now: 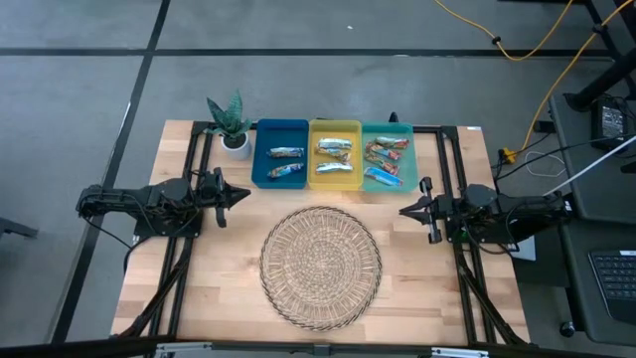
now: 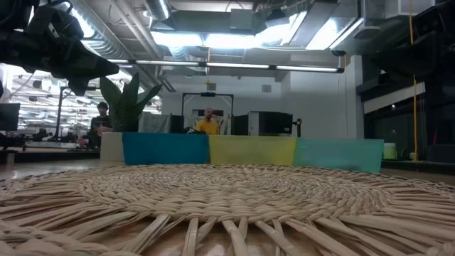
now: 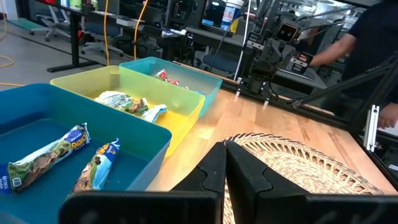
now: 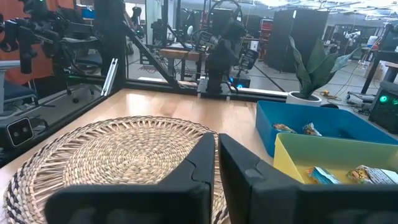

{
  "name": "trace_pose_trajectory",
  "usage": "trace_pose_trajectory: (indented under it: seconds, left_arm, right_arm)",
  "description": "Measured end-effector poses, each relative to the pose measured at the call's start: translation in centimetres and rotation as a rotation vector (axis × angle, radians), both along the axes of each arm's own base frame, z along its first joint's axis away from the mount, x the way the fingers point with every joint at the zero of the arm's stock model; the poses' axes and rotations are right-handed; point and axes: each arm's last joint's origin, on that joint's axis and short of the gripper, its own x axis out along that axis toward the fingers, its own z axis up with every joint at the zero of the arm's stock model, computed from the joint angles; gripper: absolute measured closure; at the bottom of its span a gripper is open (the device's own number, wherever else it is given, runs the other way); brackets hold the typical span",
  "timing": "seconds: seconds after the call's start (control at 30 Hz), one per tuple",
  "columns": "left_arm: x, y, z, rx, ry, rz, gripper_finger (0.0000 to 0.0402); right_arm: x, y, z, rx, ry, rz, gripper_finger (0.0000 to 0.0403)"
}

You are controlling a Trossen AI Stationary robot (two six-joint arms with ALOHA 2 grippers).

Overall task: Pick and place Granola Bars by type
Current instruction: Return to Home Position

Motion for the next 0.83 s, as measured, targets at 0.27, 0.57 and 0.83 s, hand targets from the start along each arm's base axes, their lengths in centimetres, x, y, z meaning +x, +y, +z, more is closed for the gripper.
trace_pose_trajectory:
  seconds: [0.27,0.57,0.83]
  left_arm:
    - [0.00,0.00,0.00,0.000,0.000,0.000,0.0393]
    - [0.00,0.00,0.00,0.000,0.000,0.000,0.0397]
    - [0.00,0.00,0.00,0.000,0.000,0.000,0.0394]
  right_arm:
    - [0.00,0.00,0.00,0.000,0.000,0.000,0.0377]
    - [0.00,0.00,0.00,0.000,0.000,0.000,0.0377]
    - [0.00,0.00,0.00,0.000,0.000,0.000,0.0377]
